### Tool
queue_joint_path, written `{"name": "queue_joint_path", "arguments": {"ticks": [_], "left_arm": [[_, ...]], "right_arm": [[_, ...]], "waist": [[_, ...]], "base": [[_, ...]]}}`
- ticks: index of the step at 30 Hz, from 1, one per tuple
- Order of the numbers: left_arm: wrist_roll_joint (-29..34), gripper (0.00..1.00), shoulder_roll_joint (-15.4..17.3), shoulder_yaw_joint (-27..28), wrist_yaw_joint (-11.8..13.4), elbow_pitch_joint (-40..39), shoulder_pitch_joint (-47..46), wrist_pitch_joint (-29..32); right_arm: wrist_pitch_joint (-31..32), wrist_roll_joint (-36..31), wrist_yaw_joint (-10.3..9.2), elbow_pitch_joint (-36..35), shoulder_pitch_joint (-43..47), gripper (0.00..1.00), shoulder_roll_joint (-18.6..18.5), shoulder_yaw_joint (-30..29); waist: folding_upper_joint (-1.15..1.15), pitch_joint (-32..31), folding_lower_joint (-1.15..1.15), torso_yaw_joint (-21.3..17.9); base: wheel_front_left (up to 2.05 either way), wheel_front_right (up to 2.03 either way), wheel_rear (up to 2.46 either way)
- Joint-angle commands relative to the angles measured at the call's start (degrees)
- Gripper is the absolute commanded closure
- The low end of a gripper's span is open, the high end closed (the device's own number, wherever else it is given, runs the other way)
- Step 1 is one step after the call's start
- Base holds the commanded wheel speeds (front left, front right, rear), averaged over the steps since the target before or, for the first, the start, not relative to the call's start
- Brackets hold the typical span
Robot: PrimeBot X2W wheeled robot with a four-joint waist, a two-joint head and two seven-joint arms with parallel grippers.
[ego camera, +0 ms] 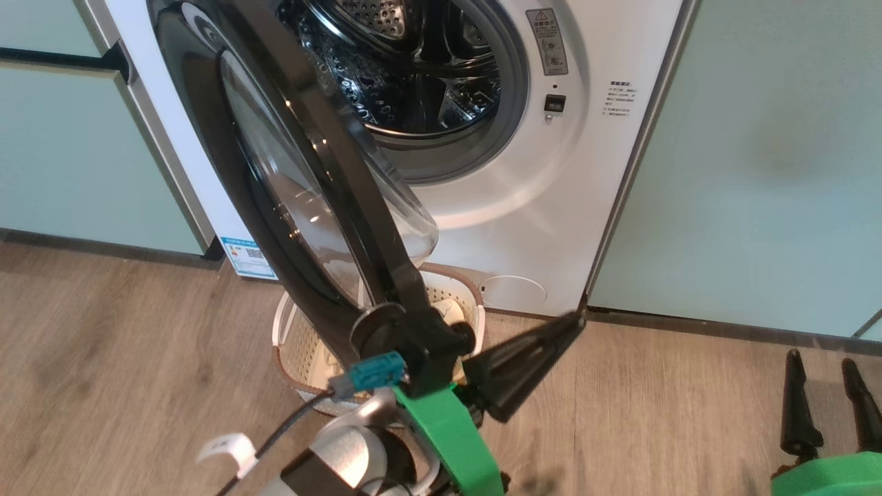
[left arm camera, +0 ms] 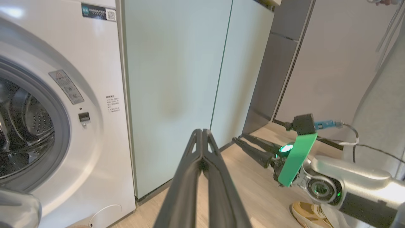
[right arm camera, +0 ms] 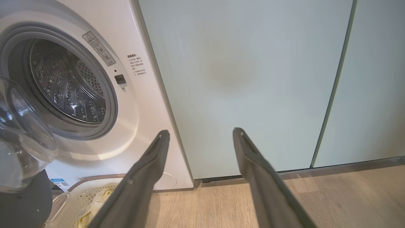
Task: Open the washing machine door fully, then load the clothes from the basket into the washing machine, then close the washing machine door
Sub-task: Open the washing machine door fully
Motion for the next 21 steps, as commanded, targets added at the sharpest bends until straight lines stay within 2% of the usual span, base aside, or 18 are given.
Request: {"name": "queue_joint_path", "arguments": {"ticks": [1, 8, 14, 21], "left_arm": [[0.42, 1.00, 0.81, 1.60, -0.21, -1.46, -1.64, -0.55], [3.30, 1.00, 3.79, -1.96, -0.26, 3.87, -1.50, -3.27], [4.33, 1.00, 3.66, -2.05, 0.53, 10.32, -0.74, -6.40], [4.02, 1.00, 2.64, 0.46, 2.33, 17.42, -1.76, -11.20]], "right_arm": [[-0.55, 0.22, 0.26, -1.80, -1.40, 0.00, -1.60, 1.29], [-0.55, 0.29, 0.26, -1.78, -1.40, 0.00, -1.90, 1.32], [-0.55, 0.31, 0.26, -1.82, -1.48, 0.00, -1.91, 1.65], [-0.55, 0.37, 0.26, -1.83, -1.36, 0.00, -1.99, 1.85]], "waist": [[0.00, 0.05, 0.00, -0.04], [0.00, 0.45, 0.00, -0.10], [0.00, 0.58, 0.00, -0.12], [0.00, 0.72, 0.00, 0.02]], "base": [[0.00, 0.00, 0.00], [0.00, 0.00, 0.00], [0.00, 0.00, 0.00], [0.00, 0.00, 0.00]]}}
